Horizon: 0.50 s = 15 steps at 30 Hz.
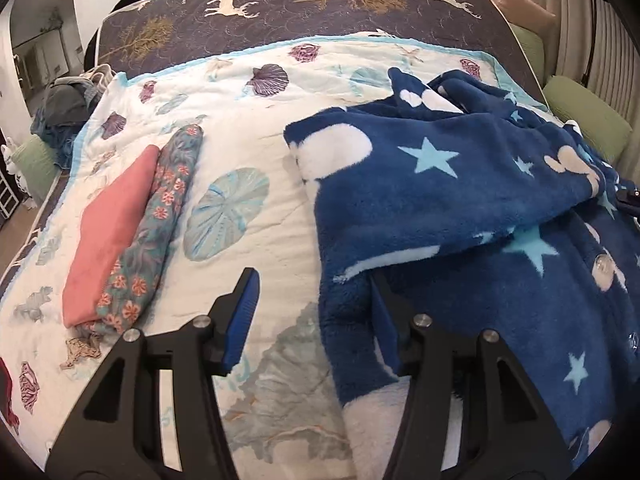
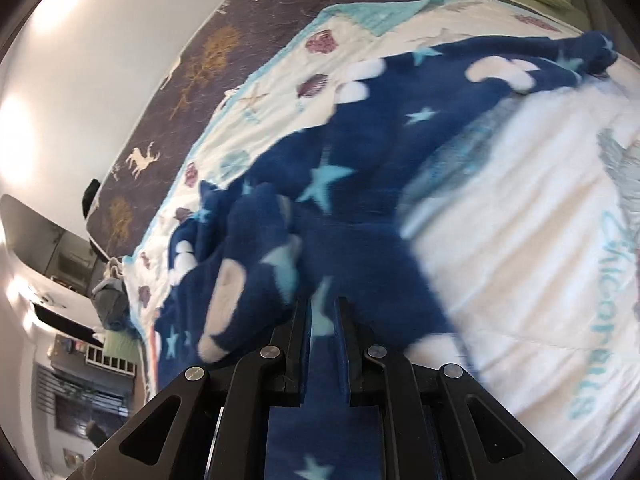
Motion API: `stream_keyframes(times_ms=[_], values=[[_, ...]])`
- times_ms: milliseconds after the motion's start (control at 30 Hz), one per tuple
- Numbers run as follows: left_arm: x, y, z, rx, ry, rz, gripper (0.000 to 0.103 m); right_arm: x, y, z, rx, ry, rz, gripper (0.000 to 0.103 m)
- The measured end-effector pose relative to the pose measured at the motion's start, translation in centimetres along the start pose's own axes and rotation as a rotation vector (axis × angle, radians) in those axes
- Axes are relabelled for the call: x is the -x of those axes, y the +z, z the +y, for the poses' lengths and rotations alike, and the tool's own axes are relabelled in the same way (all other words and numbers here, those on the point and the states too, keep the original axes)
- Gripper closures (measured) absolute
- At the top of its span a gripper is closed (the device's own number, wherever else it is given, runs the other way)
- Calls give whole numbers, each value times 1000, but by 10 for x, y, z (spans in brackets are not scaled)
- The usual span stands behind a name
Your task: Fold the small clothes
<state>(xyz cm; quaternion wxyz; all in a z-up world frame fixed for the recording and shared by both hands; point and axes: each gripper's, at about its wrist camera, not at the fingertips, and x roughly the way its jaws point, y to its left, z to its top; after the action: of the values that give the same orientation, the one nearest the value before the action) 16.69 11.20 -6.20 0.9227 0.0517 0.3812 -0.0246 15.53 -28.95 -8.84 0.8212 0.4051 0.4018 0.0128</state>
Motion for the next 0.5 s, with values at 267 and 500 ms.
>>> stream_keyframes(times_ms=[267, 500], values=[[0, -4, -1, 18, 38, 9, 47, -7, -5, 25, 30, 147, 68, 46], [-3, -4, 1, 34, 33, 23, 47, -58, 9, 31, 0, 168, 138, 33]])
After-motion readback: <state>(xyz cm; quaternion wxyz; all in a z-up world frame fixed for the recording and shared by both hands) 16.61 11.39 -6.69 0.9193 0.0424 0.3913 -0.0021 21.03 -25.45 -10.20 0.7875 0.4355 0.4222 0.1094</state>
